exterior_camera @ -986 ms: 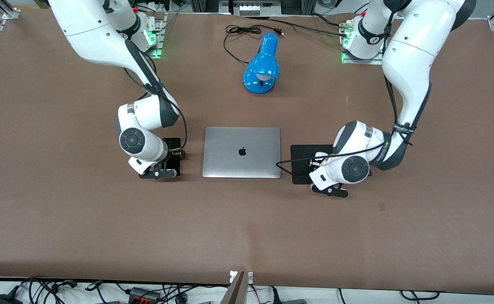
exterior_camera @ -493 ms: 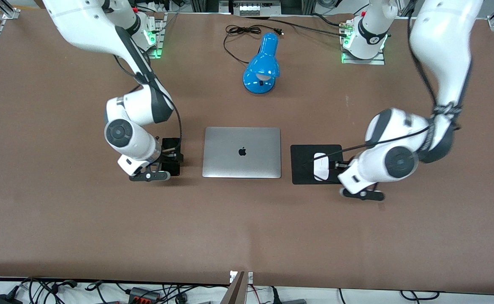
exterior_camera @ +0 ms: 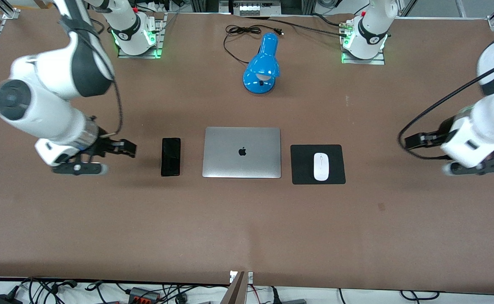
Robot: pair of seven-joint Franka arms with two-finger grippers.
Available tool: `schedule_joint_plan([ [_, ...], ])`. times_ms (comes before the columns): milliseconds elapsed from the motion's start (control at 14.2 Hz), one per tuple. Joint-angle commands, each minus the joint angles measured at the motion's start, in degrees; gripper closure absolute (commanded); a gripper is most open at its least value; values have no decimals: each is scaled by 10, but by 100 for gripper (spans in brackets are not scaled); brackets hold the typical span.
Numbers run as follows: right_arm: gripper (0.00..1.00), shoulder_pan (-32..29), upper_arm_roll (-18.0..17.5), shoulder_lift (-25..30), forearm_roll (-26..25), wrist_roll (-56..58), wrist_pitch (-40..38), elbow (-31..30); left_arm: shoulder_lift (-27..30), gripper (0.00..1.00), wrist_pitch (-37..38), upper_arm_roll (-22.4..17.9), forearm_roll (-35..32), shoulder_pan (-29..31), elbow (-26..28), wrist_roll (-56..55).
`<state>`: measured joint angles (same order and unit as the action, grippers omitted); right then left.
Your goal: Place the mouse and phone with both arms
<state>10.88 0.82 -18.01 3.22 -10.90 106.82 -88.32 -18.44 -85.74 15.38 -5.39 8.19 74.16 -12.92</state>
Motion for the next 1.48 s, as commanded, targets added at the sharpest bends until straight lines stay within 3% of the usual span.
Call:
schedule_joint_plan([
  [0,0,-56,-7,-17,2,54,-46,62,6,0,39,8,-8,-1,-10,4],
  [141,0,-75,-6,-14,1,91,-57,79,38,0,36,13,-7,-5,27,-9],
  [352,0,-85,-2,16,-5,90,-61,79,114,0,-20,16,-1,1,144,-20],
  [704,0,-111,6,50,-8,112,-65,70,101,0,-19,11,-5,1,112,-5],
  [1056,0,-124,7,68,-22,140,-90,66,111,0,-24,10,6,11,114,-2],
  [1408,0,-124,7,157,-39,139,-21,-81,111,0,-23,10,7,15,116,-1],
])
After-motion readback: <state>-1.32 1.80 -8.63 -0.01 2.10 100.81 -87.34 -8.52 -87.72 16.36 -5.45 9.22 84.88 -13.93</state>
